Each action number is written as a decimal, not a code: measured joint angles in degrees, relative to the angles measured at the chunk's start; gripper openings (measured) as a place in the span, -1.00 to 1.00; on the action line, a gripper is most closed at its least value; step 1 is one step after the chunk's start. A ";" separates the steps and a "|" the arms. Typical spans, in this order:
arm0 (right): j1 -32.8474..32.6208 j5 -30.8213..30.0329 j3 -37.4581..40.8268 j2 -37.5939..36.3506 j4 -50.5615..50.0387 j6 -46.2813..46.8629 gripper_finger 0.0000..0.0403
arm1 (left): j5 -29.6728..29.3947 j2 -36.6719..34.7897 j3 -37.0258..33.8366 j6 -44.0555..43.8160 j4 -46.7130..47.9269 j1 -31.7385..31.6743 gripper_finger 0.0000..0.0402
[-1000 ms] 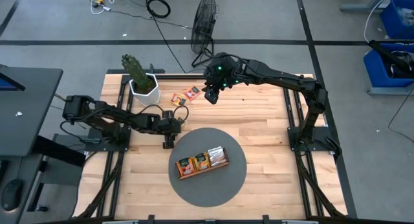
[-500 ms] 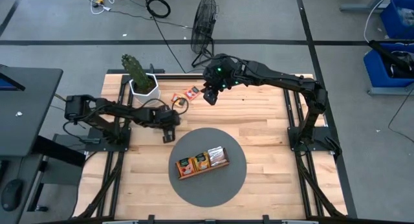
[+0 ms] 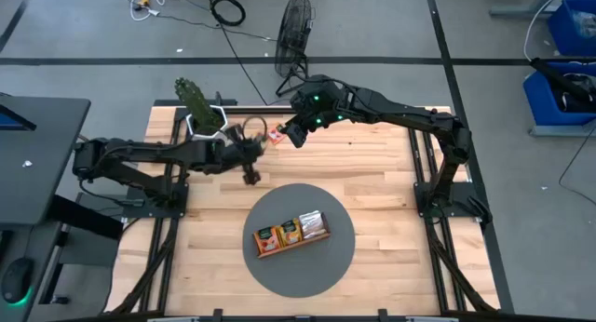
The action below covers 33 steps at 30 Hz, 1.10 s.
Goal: Pick & Place Tea
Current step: Put the bottom yellow tea bag into the middle section of the wooden organizer
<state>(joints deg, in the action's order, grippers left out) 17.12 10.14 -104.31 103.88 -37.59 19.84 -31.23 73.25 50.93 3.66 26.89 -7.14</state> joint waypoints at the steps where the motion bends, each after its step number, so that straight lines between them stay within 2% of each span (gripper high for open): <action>1: -0.10 0.12 0.00 0.00 0.99 0.97 -0.19 | -1.38 -1.06 0.95 0.04 -0.64 -0.04 -0.99; 4: -0.46 0.93 0.00 0.00 4.96 3.57 -0.19 | -6.83 -3.60 3.95 0.48 -0.37 -0.06 -0.99; 7: -0.59 2.65 -0.02 0.00 10.44 7.49 -0.19 | -9.82 -4.95 6.32 1.56 -0.16 -0.04 -0.99; 10: -0.59 3.42 0.00 0.00 15.03 12.12 -0.19 | -10.57 -6.31 8.47 2.81 -0.23 -0.04 -0.99; 18: -0.52 0.81 -0.01 0.00 15.64 21.37 -0.18 | -12.05 -6.29 12.00 3.34 -0.86 2.24 -0.99; 24: -0.33 -3.61 -0.02 0.00 15.20 23.29 -0.18 | -13.60 -6.24 13.39 3.62 -4.30 5.11 -0.99; 33: -0.28 -3.15 -0.02 0.00 18.87 25.21 -0.18 | -15.45 -6.26 14.41 7.83 -7.71 7.15 -0.99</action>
<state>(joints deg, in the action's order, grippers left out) 16.84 6.99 -104.33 103.88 -18.72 45.05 -46.68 66.99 65.34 11.49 19.18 0.01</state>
